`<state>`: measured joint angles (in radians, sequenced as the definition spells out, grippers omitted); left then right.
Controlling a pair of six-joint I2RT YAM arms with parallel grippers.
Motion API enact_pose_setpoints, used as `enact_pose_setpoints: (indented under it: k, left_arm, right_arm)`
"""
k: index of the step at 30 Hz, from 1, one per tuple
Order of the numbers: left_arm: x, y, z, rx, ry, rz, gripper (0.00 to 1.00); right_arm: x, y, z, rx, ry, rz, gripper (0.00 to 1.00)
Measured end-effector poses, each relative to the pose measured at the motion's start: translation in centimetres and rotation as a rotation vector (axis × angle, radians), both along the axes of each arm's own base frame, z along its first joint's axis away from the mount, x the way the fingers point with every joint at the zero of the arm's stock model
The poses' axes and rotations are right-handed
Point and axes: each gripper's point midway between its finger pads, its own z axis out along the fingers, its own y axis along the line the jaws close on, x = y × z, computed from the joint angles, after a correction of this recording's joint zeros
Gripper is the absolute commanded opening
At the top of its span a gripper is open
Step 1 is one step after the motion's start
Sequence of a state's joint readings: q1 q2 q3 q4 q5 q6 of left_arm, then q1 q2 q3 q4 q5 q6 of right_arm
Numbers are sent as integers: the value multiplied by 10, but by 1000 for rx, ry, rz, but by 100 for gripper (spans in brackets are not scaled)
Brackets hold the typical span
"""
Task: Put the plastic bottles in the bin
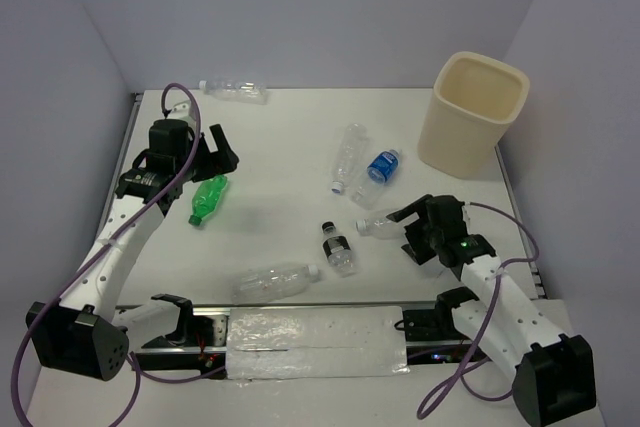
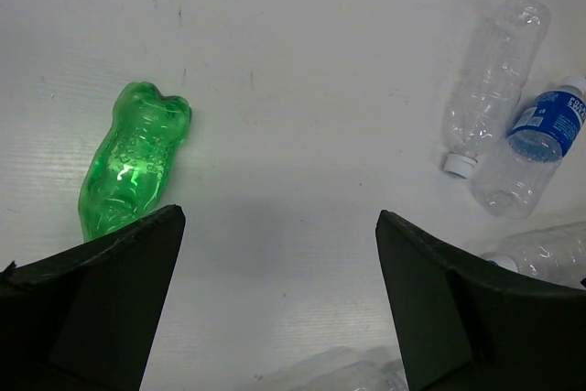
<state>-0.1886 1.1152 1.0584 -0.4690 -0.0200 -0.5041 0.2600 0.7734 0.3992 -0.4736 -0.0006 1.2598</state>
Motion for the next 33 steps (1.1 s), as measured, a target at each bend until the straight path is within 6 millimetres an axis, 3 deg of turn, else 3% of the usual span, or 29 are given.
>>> enact_pose_setpoints:
  k: [8,16,17,21,24,26,30,33]
  left_arm:
    - [-3,-3,-3,-12,7,-18,99]
    - [-8,-4,-12,-13,24,-24,99]
    - [-9,-4,-13,-13,26,-24,99]
    - [-10,-6,-15,-19,32,-34,99]
    - [-11,-6,-16,-20,34,-36,99]
    - [-11,-6,-16,-20,34,-35,99]
    - [-11,-6,-16,-20,34,-36,99]
    - [-11,-6,-16,-21,34,-36,99]
  right_arm:
    - [25,-6,-8,59,-18,-80,100]
    - [40,-6,-30,55,24,-92,98]
    - [43,-6,-30,61,19,-95,95]
    - [51,-6,-35,60,16,-104,63]
    - [54,-6,-35,57,7,-104,50]
    - [55,-9,-35,40,1,-109,47]
    - [52,-19,-21,-42,-28,-91,47]
    - [63,-27,25,-122,-131,-58,46]
